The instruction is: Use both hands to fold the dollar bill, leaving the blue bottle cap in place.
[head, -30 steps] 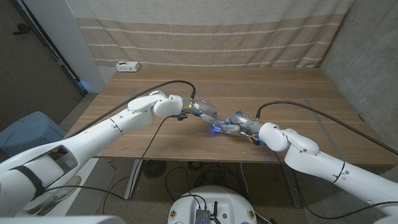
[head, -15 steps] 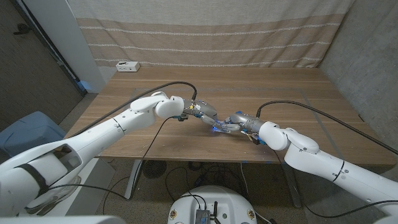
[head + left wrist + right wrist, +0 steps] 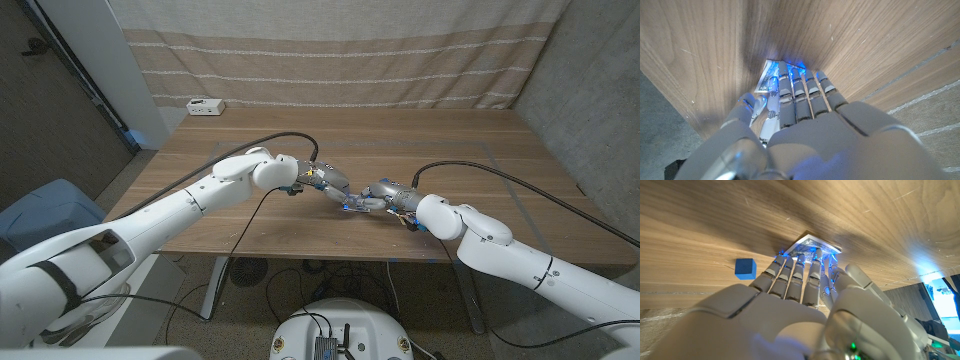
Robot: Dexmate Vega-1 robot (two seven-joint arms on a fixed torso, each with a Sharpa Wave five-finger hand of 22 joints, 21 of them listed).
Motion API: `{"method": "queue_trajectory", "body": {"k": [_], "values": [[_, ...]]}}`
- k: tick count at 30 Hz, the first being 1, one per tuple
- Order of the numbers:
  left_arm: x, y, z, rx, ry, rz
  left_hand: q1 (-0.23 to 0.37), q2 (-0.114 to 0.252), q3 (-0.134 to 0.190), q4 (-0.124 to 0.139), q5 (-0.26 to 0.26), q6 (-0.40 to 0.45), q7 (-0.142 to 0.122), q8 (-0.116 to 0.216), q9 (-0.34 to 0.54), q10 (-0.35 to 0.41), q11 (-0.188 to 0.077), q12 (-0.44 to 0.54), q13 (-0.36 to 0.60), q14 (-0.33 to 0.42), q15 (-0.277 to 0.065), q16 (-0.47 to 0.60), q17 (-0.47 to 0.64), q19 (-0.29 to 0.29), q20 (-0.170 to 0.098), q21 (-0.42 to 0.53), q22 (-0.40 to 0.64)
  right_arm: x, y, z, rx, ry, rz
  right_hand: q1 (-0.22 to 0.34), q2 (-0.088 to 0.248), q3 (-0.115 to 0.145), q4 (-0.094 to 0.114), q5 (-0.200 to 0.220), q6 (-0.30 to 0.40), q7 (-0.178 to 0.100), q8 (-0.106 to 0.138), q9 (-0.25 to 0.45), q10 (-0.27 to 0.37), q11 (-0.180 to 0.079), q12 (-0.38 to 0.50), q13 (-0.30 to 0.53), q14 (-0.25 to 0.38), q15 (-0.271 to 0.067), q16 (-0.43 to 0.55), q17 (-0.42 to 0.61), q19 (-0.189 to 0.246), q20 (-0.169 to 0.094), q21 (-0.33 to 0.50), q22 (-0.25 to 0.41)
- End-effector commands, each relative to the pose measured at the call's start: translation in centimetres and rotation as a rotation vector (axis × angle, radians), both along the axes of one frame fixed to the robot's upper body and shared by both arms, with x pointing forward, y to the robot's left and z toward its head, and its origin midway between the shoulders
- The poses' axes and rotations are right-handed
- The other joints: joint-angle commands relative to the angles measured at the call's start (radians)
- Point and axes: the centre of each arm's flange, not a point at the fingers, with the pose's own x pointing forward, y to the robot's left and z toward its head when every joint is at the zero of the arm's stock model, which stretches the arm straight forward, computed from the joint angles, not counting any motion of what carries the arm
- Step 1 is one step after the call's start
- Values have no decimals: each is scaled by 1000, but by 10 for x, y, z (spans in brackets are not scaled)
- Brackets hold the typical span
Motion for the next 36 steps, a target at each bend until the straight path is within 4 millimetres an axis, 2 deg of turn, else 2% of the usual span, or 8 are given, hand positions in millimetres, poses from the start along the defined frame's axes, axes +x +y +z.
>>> {"method": "queue_trajectory", "body": {"k": [1,2,13,20,21,25,32,36], "values": [[5,0,-4,22,28,30,-7,0,-2,7,-1,6,10,7,3,4,13,0,1,8,10,6,0,8,9,6,3,1,-1,0,6,4,-4,-3,-8,-5,-4,-1,0,5,-4,0,3,-3,-3,5,12,-5,9,3,2,5,-2,2],[5,0,-4,24,28,32,-8,0,-2,7,-1,6,11,7,3,4,12,0,1,8,11,6,0,8,9,6,3,1,-1,0,6,3,-4,-4,-8,-5,-4,-1,0,5,-4,0,5,3,-2,5,12,-5,8,3,1,5,-2,2],[4,0,-2,16,21,24,-17,-2,-5,12,-3,3,10,5,3,5,2,0,-2,-1,-3,1,1,-5,10,0,3,1,-1,1,6,-1,-5,-4,-7,-7,-5,-1,-1,5,-6,0,1,7,-5,5,11,-5,7,3,2,5,-2,2],[1,1,5,-21,5,-2,-22,-2,-6,15,-4,0,5,4,2,8,-9,1,-3,-4,-14,0,1,-12,11,-2,3,2,0,2,4,-1,-4,-3,-6,-7,-6,-1,-2,4,-7,0,2,2,-6,5,10,-5,7,3,2,5,-2,2],[1,1,6,-28,8,-7,-25,-1,-6,17,-4,-8,-4,1,2,6,-10,1,-3,-12,-32,-2,2,-14,13,-3,3,2,0,2,4,1,-5,-3,-6,-7,-6,-1,-3,4,-7,0,2,2,-6,5,10,-5,7,3,2,5,-2,2],[-2,5,13,-92,-9,-41,-30,1,-4,22,-3,-48,-24,-11,2,-8,-24,-3,-4,-24,-46,-4,4,-26,6,-8,3,3,0,2,4,5,-5,-1,-4,-5,-8,0,-8,1,-9,0,-5,2,-9,5,8,-6,5,2,1,4,-3,2],[-9,25,33,-301,-44,-132,-26,5,5,18,0,-119,-59,-23,0,-35,-51,-10,-2,-33,-53,-3,5,-29,3,-9,3,3,0,4,6,1,-3,4,0,-1,-11,2,-18,-4,-12,0,-15,-1,-13,5,5,-5,3,1,1,2,-3,2],[-13,34,37,-383,-55,-166,-24,4,8,16,0,-149,-77,-26,-1,-46,-57,-12,-2,-36,-57,-3,5,-31,5,-10,3,2,1,5,15,-4,5,7,2,1,-12,3,-21,-6,-13,0,-18,-3,-14,5,5,-5,3,1,1,2,-3,2]]}}
